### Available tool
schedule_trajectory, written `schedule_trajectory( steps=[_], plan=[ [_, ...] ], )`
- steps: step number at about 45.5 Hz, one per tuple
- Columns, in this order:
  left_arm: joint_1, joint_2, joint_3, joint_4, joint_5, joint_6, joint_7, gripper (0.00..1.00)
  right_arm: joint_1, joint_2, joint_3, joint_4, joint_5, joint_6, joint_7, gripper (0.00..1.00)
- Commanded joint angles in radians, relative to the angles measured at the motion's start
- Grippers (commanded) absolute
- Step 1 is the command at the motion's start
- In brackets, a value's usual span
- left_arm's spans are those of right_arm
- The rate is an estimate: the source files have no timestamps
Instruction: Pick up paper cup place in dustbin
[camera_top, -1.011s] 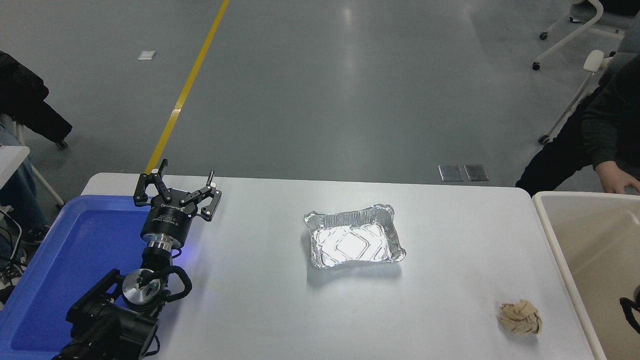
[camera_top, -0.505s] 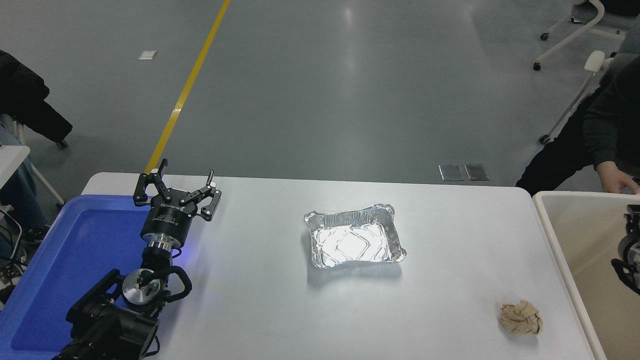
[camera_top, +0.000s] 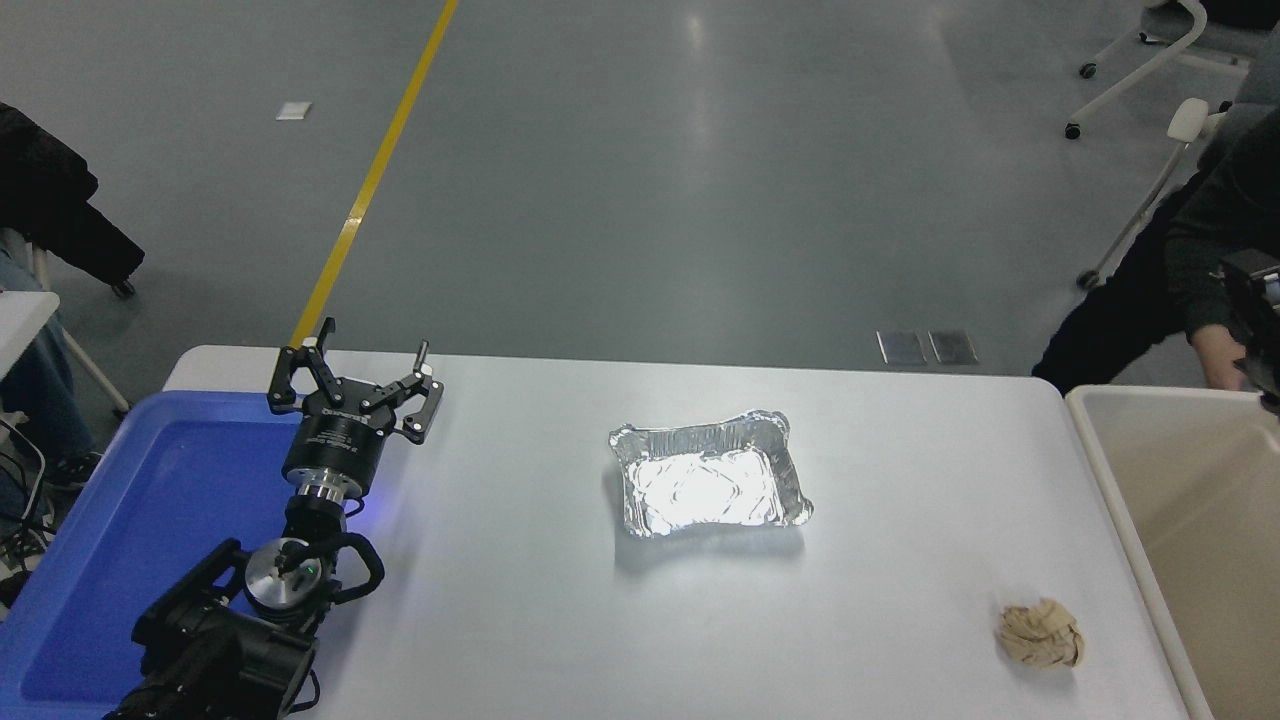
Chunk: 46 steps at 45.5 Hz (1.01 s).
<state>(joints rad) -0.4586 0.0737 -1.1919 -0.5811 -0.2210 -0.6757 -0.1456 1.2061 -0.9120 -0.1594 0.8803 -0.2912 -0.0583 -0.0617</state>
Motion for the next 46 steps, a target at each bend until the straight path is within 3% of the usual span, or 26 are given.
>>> schedule_trajectory(
  steps=[1, 8, 19, 32, 46],
  plan=[
    [0.000, 0.000, 0.001, 0.000, 0.000, -0.001, 0.000, 0.99, 0.308, -0.064, -0.311, 0.181, -0.054, 0.040, 0.000, 1.00],
    [0.000, 0.000, 0.000, 0.000, 0.000, -0.001, 0.000, 0.99, 0.481, -0.051, -0.488, 0.258, -0.052, 0.069, 0.000, 1.00],
    [0.000, 0.000, 0.001, 0.000, 0.000, 0.001, 0.000, 0.99, 0.740, 0.053, -0.722, 0.351, -0.052, 0.278, 0.000, 1.00],
    [0.000, 0.000, 0.001, 0.000, 0.000, -0.001, 0.000, 0.99, 0.980, 0.349, -1.055, 0.448, -0.051, 0.316, 0.008, 1.00],
    [0.000, 0.000, 0.000, 0.000, 0.000, -0.001, 0.000, 0.99, 1.110, 0.588, -1.083, 0.604, -0.026, 0.371, 0.008, 1.00]
  ],
)
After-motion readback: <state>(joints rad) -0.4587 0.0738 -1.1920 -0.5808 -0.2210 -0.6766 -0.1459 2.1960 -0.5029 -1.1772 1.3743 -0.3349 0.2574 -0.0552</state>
